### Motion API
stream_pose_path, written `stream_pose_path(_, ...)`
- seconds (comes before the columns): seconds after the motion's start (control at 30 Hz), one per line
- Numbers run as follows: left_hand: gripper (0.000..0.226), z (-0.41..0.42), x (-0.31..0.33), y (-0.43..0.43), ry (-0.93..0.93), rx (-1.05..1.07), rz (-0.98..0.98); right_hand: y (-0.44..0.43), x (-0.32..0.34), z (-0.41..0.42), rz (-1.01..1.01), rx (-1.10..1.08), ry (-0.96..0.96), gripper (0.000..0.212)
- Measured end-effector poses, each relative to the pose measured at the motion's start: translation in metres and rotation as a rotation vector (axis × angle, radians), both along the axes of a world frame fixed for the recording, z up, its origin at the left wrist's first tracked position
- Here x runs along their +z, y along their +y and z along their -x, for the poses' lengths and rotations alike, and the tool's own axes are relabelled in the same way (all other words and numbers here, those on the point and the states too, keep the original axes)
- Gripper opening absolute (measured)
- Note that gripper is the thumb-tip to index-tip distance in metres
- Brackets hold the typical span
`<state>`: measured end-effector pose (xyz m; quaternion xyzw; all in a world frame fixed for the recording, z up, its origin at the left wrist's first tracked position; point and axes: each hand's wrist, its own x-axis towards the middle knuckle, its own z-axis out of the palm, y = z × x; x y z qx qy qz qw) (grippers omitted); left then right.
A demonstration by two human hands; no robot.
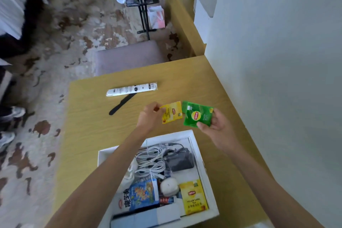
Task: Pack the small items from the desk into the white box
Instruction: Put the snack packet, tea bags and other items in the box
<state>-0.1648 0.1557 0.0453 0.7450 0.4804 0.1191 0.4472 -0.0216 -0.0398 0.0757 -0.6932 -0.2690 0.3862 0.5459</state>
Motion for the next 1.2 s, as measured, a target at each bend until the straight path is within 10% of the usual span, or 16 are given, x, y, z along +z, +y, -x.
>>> stream_pose_path(0.3,0.02,0.058,0.054,-0.125,-0.366,-0.055,0.159,-0.035,0.026,0.023,0.139,0.386,-0.434,0.048)
stream_pose_path(0.7,0.01,0.089,0.058,-0.179,-0.172,-0.083,0.001,-0.079,0.02,0.058,0.235,0.541,-0.678,0.045)
stream_pose_path(0.87,0.013,0.094,0.048,-0.181,-0.222,-0.169,0.152,-0.077,0.028,0.063,0.198,0.652,-0.704,0.004)
stream_pose_path(1.2,0.026,0.125,0.029,-0.146,0.286,-0.76,-0.457,-0.04,0.01,0.098,0.613,1.276,-1.267,0.019)
